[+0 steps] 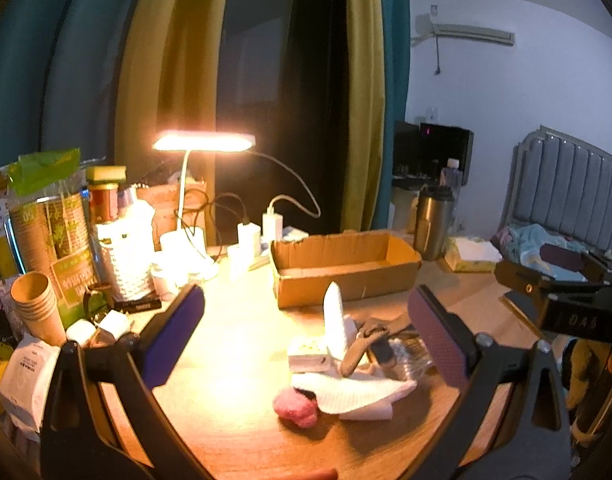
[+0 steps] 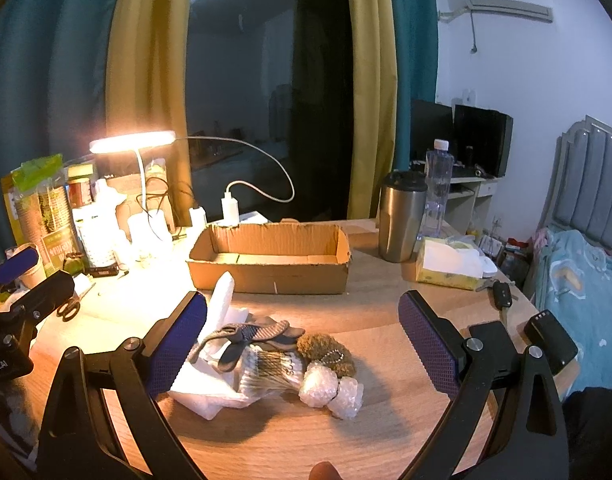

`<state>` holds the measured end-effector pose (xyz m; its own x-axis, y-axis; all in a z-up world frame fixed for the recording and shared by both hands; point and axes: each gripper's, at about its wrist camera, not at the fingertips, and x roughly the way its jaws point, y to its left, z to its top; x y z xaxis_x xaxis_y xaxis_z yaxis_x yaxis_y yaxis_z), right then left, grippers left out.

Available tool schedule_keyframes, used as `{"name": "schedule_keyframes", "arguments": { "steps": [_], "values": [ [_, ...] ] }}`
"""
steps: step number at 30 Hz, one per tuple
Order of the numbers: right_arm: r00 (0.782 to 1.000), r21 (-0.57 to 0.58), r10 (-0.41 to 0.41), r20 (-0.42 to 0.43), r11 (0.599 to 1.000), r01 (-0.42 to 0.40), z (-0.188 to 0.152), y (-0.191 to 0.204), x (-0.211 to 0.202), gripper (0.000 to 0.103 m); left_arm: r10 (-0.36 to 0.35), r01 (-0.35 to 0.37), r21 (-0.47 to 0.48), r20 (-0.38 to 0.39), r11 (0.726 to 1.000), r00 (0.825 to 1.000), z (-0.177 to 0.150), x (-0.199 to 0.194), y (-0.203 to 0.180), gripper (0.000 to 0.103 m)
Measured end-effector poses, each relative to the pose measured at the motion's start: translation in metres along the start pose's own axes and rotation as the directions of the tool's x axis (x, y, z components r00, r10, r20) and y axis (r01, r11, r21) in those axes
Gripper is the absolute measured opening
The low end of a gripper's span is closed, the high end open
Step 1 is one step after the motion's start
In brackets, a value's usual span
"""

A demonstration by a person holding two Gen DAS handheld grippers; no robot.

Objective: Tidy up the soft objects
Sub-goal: 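Grasp the brown fuzzy ball with the right tool while the left tool grasps the tissue pack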

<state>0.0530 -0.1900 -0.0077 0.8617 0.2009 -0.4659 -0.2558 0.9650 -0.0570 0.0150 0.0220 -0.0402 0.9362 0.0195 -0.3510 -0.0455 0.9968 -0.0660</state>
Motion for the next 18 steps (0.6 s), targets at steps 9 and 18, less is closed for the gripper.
{"name": "schedule_keyframes", "arguments": {
  "steps": [9, 18],
  "values": [
    [0.998, 0.012, 0.009, -0.067, 1.0, -0.009, -0.014, -0.007, 0.025, 0.098, 0.015, -0.015, 0.001, -0.101, 1.0, 0.995, -0.017, 0.029, -0.001, 0.102],
    [0.989, 0.03, 0.005, -0.147, 1.0, 0.0, -0.022, -0.022, 0.063, 0.098, 0.029, -0.029, 0.005, -0.202, 1.0, 0.979, -0.027, 0.072, -0.001, 0.102]
  ]
}}
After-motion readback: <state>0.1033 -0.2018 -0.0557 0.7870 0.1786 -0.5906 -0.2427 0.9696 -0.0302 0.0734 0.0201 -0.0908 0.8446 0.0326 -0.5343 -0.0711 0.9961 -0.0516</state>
